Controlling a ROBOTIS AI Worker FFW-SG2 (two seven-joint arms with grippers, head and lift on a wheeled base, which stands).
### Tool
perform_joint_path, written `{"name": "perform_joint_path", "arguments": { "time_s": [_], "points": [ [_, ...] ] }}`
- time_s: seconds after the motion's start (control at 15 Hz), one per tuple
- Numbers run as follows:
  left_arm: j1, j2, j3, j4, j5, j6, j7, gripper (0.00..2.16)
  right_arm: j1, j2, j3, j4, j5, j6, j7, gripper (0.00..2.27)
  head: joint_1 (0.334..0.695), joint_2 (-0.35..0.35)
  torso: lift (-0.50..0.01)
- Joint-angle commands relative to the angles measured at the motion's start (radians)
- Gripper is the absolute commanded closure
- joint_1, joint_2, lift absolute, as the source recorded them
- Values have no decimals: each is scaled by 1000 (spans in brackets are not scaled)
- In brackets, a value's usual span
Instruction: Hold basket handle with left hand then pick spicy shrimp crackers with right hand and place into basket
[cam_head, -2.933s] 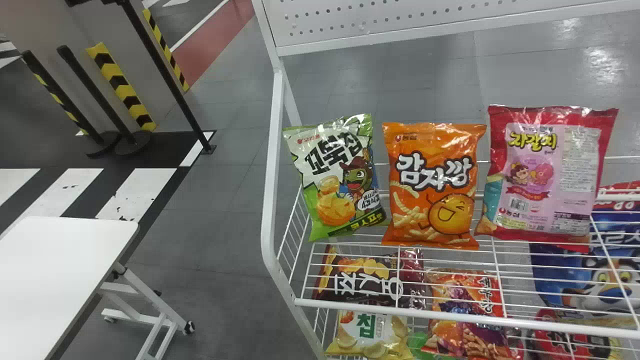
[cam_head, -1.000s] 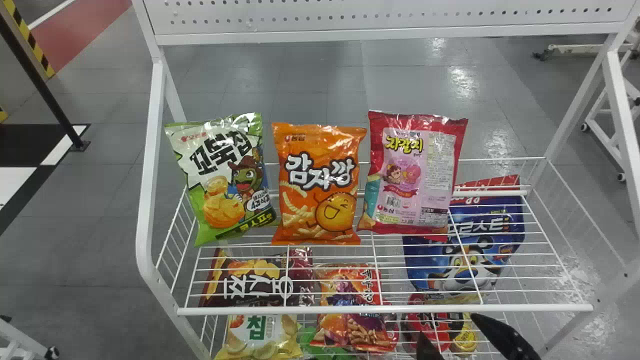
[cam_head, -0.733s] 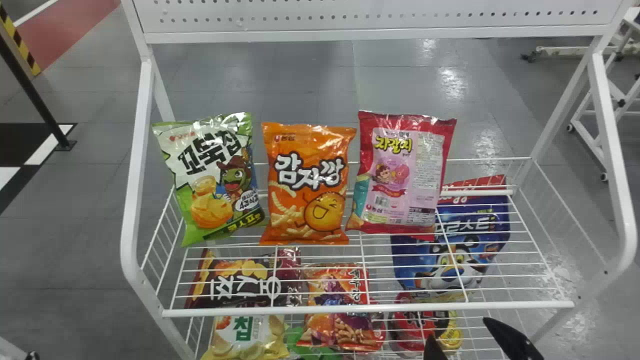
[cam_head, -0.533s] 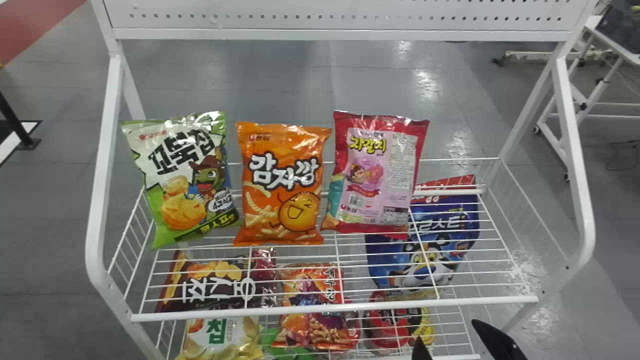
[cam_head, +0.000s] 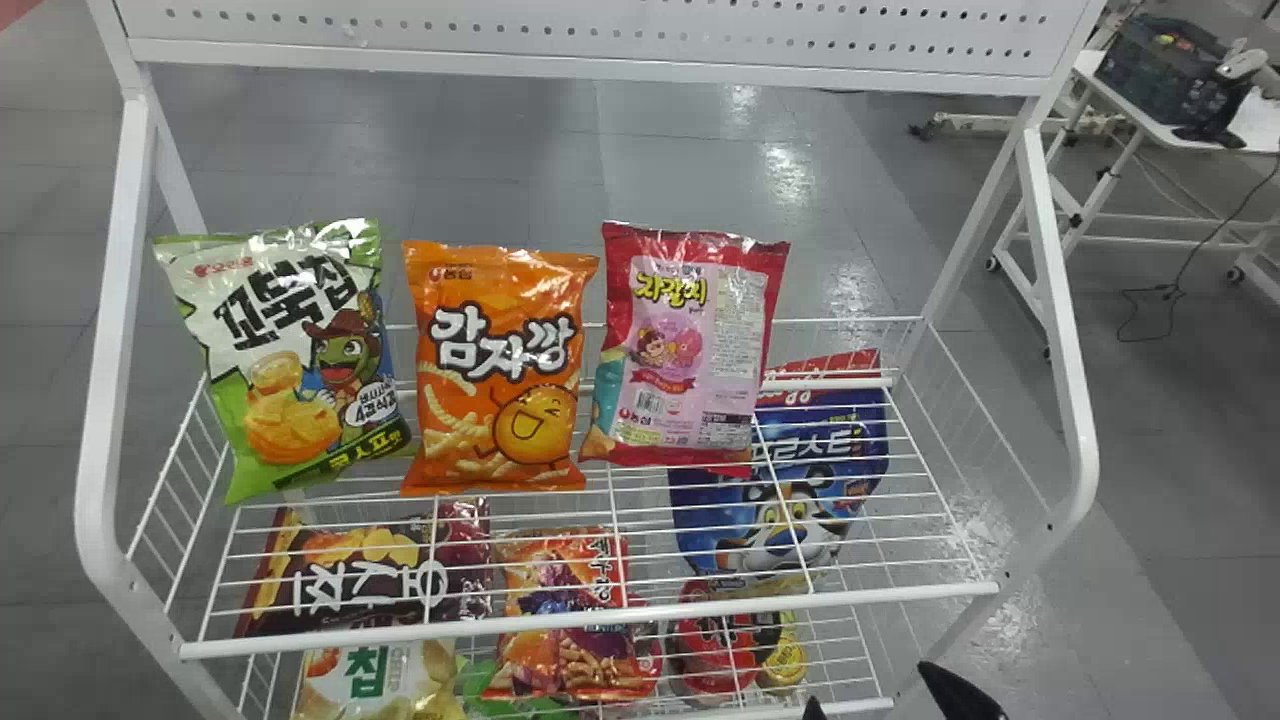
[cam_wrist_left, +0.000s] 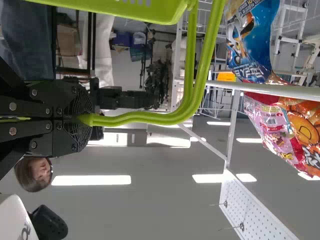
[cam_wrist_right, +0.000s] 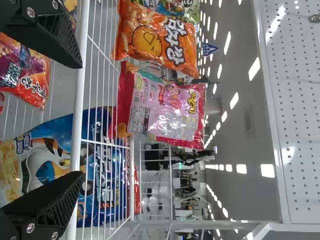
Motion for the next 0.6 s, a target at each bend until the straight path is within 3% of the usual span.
{"name": "perform_joint_path", "arguments": {
  "time_s": [0.0, 0.53],
  "points": [
    [0, 0, 1, 0, 0, 0, -13, 2142, 2, 1, -4, 7, -1, -16, 0, 33, 695, -163, -10],
    [-5, 0, 1, 12, 0, -9, -13, 2142, 2, 1, -9, 23, -11, -53, 0, 29, 695, -177, -10]
  ]
}}
